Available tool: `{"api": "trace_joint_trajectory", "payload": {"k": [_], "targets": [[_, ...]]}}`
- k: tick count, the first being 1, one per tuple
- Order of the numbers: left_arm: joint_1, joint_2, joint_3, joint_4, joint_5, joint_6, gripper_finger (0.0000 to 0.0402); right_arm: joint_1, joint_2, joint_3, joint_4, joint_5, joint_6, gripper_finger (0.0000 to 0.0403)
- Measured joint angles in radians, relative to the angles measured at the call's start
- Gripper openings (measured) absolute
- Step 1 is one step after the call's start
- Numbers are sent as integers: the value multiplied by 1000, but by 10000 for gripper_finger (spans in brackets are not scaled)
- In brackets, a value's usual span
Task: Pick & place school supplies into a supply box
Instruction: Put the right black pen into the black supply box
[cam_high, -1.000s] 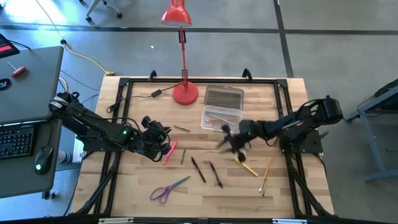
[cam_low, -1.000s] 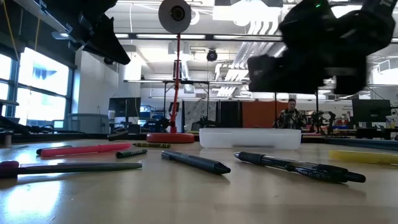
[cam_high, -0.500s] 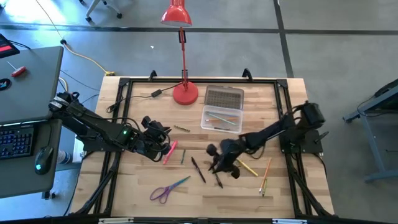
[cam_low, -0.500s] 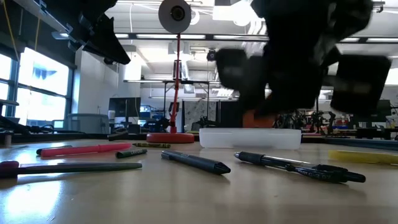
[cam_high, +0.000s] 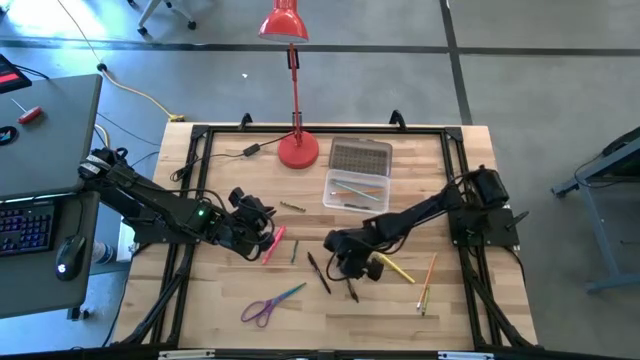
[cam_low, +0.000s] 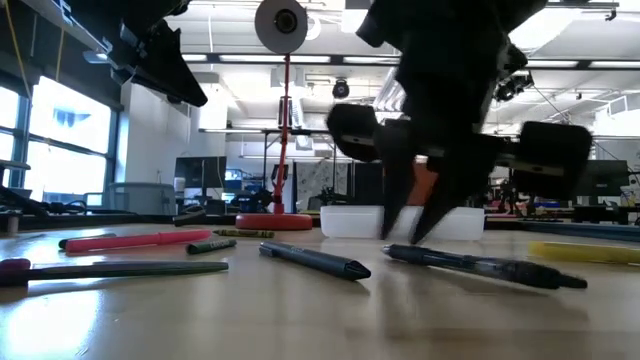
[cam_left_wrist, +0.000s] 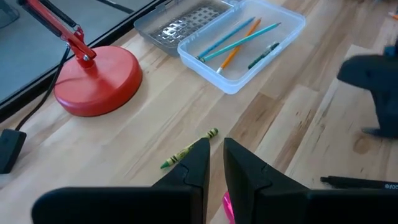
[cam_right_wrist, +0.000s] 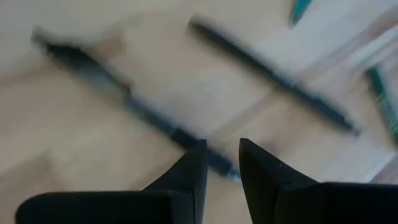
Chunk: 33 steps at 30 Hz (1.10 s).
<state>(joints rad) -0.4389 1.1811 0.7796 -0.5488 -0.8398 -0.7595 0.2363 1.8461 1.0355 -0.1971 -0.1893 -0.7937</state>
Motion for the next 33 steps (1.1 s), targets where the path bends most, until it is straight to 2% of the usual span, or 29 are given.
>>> {"api": "trace_joint_trajectory", "payload": {"k": [5, 13, 18, 22, 27, 30, 33], "targets": [[0, 0, 0, -3, 0, 4, 79, 14, -4, 2, -85, 36, -19, 71], [0, 0, 0, 0, 0, 3, 79, 47, 1, -1, -88, 64, -231, 71], [0, 0, 0, 0, 4, 3, 79, 65, 11, -1, -104, 87, -311, 71], [0, 0, 0, 0, 0, 3, 79, 84, 15, -1, -94, 74, -315, 60], [0, 0, 0, 3, -3, 3, 79, 109, 16, -5, -55, 128, -300, 23], [0, 0, 0, 5, -5, 3, 79, 111, 16, -5, -48, 197, -215, 8], [0, 0, 0, 10, -4, 3, 79, 114, 11, -5, -76, 296, -112, 14]]}}
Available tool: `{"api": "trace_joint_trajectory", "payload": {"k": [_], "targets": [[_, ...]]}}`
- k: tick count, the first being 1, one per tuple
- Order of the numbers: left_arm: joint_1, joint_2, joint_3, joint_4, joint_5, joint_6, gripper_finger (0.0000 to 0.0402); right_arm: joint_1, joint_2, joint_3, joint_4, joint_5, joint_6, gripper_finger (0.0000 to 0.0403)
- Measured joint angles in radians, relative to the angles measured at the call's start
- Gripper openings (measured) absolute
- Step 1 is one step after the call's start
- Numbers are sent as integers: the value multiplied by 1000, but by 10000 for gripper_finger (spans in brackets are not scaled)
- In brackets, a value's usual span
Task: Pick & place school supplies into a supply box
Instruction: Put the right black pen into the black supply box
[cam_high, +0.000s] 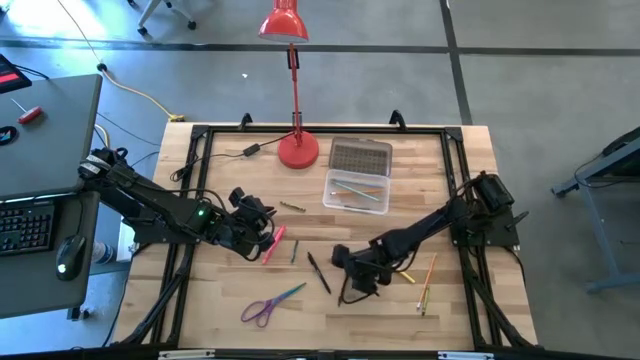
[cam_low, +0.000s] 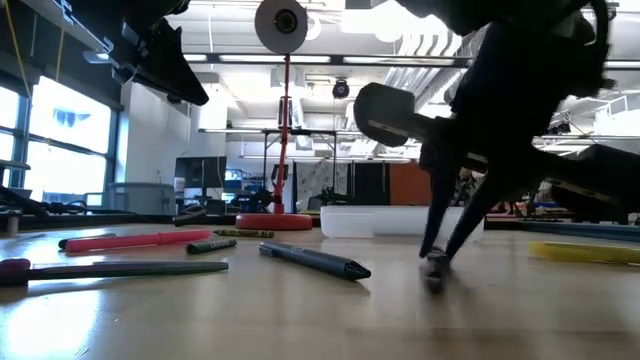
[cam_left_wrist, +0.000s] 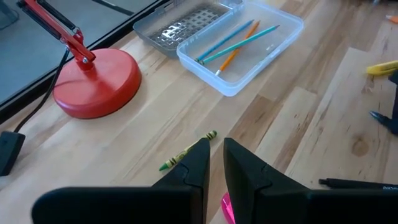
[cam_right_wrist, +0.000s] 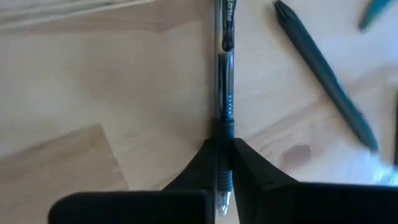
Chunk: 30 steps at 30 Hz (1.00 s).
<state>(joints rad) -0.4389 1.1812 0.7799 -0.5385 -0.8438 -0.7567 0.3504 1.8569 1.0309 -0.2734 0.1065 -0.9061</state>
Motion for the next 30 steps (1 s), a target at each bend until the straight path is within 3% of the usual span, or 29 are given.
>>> {"api": "trace_joint_trajectory", "payload": {"k": [6, 9, 15, 20, 25, 30], "targets": [[0, 0, 0, 7, -9, 0, 79, -22, -96, 0, -113, 427, 54, 14], [0, 0, 0, 14, -20, 0, 79, -71, -177, 0, -165, 514, 143, 8], [0, 0, 0, 21, -22, 0, 79, -260, -317, 0, -220, 416, 466, 13], [0, 0, 0, 20, -24, 0, 79, -435, -331, 0, -225, 295, 760, 15], [0, 0, 0, 18, -23, 0, 79, -536, -259, 0, -232, 149, 848, 15], [0, 0, 0, 15, -23, 0, 79, -563, -172, 0, -319, 186, 854, 15]]}}
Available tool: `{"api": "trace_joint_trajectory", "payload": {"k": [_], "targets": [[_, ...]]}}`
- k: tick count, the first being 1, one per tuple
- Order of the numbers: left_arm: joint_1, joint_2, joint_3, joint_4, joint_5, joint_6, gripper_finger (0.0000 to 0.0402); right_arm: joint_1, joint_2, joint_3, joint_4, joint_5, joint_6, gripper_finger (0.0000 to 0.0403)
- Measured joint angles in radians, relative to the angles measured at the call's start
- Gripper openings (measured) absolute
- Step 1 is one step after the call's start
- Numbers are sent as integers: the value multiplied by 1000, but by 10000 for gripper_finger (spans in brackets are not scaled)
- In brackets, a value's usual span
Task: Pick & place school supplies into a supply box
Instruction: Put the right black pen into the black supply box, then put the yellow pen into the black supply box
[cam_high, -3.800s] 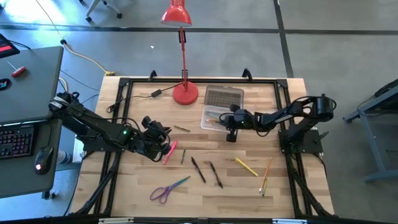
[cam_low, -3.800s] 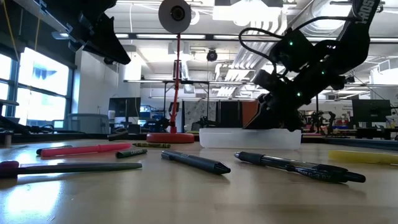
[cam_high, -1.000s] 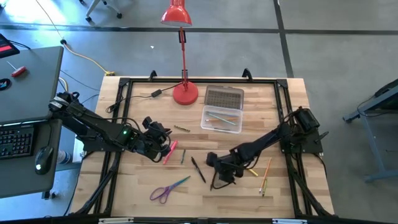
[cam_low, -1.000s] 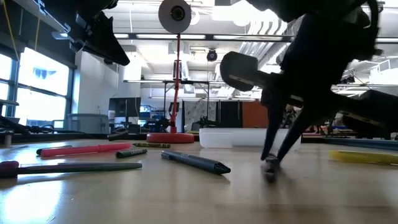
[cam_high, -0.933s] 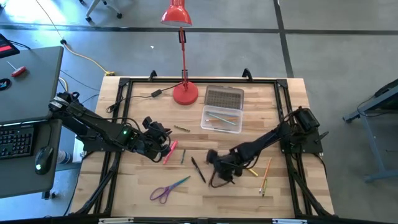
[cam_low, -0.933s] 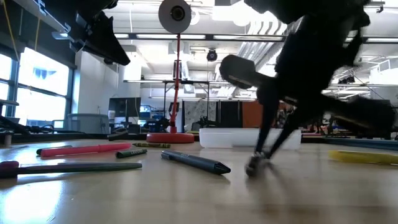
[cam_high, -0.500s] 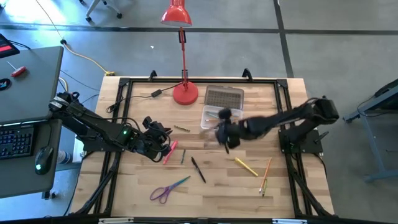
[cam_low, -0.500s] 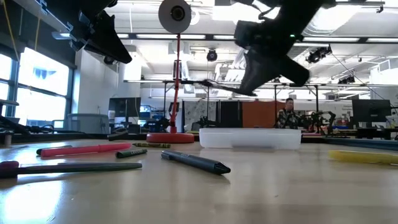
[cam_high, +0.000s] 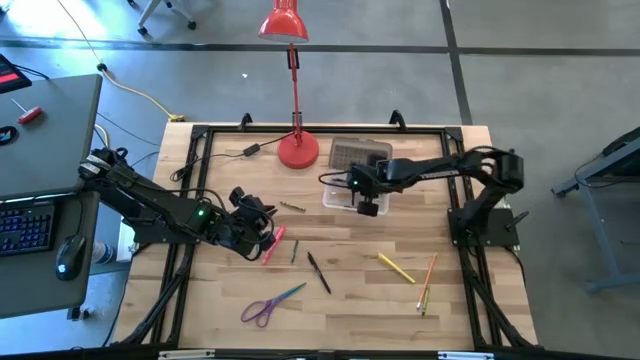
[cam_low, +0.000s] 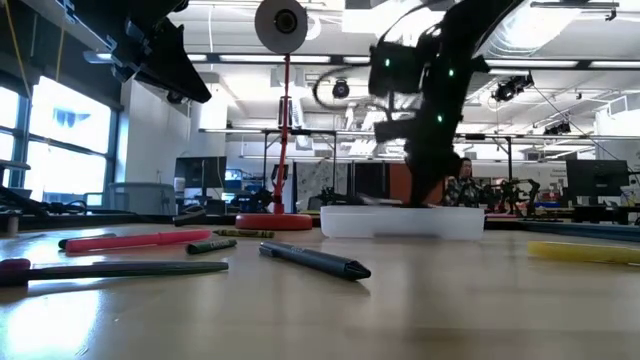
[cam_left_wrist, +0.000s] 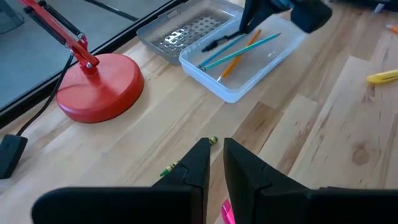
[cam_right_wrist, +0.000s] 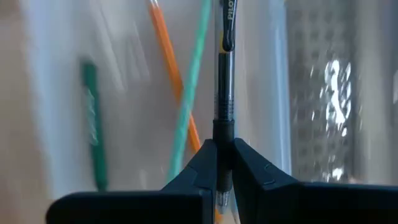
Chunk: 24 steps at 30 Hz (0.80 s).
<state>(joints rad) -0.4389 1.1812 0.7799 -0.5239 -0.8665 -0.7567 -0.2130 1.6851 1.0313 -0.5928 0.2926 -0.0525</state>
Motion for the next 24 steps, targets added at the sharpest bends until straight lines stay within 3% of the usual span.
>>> {"api": "trace_joint_trajectory", "payload": {"k": [8, 16, 24], "targets": [[0, 0, 0, -2, -6, 0, 79, 5, 37, 0, -9, 130, -18, 37], [0, 0, 0, 0, -8, 0, 79, 7, 32, 2, -19, 139, -54, 84], [0, 0, 0, 1, -8, 0, 79, 125, -105, 2, -217, 118, 143, 103]]}}
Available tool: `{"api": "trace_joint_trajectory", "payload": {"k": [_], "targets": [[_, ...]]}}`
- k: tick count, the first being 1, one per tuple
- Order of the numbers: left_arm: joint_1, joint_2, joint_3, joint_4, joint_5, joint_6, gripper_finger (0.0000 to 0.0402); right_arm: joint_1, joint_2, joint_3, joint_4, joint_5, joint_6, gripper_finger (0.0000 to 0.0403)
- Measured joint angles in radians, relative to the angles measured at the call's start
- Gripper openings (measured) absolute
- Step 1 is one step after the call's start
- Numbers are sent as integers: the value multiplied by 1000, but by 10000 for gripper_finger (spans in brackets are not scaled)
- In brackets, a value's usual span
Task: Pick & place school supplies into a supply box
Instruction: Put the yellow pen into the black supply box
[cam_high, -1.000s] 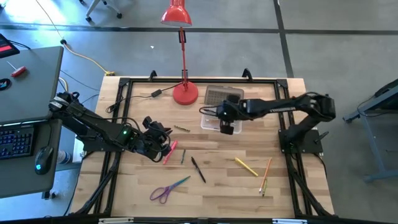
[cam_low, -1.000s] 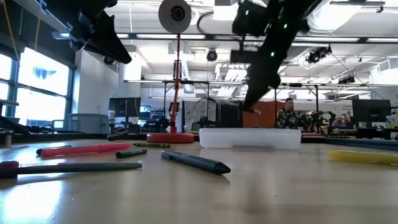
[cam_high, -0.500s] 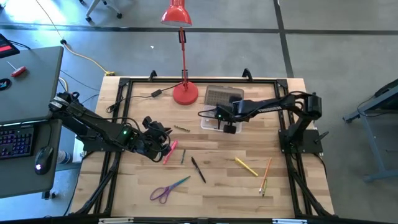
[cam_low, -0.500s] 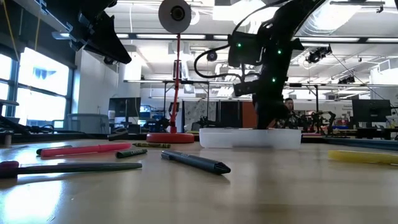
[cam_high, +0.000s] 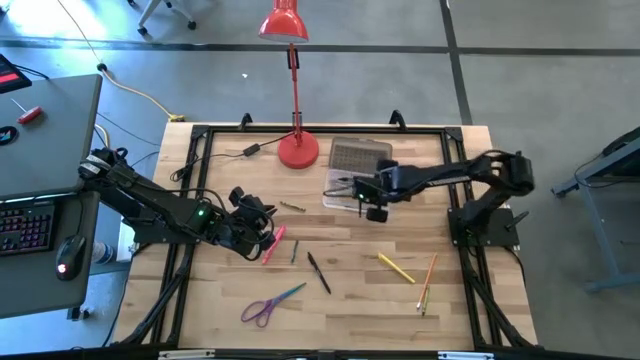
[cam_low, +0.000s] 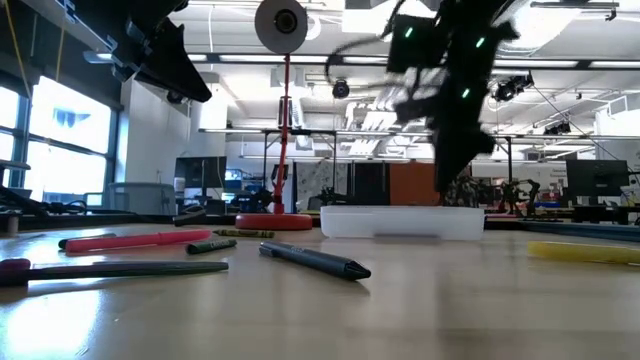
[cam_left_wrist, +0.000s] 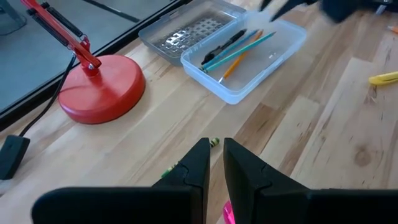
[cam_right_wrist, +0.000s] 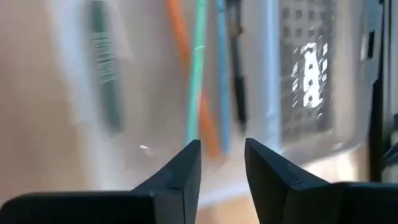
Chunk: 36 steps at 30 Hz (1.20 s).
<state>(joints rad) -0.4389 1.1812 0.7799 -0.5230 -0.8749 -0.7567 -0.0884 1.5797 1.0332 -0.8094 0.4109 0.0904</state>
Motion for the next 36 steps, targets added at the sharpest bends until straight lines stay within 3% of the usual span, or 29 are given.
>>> {"api": "trace_joint_trajectory", "payload": {"k": [5, 15, 20, 23, 27, 31, 36], "targets": [[0, 0, 0, 0, 0, -7, 79, 149, -131, 0, -91, -96, 217, 103], [0, 0, 0, 0, 1, -8, 79, 564, -190, -2, -170, -50, 615, 104], [0, 0, 0, 3, -4, -11, 79, 738, -185, -105, -13, -44, 714, 104], [0, 0, 0, 4, -5, -11, 79, 807, -185, -207, 176, -3, 798, 104], [0, 0, 0, 5, -5, -11, 79, 860, -185, -357, 380, 75, 885, 104], [0, 0, 0, 5, -5, -12, 79, 885, -185, -468, 461, 161, 935, 104], [0, 0, 0, 6, -3, -39, 79, 880, -185, -559, 584, 164, 1008, 104]]}}
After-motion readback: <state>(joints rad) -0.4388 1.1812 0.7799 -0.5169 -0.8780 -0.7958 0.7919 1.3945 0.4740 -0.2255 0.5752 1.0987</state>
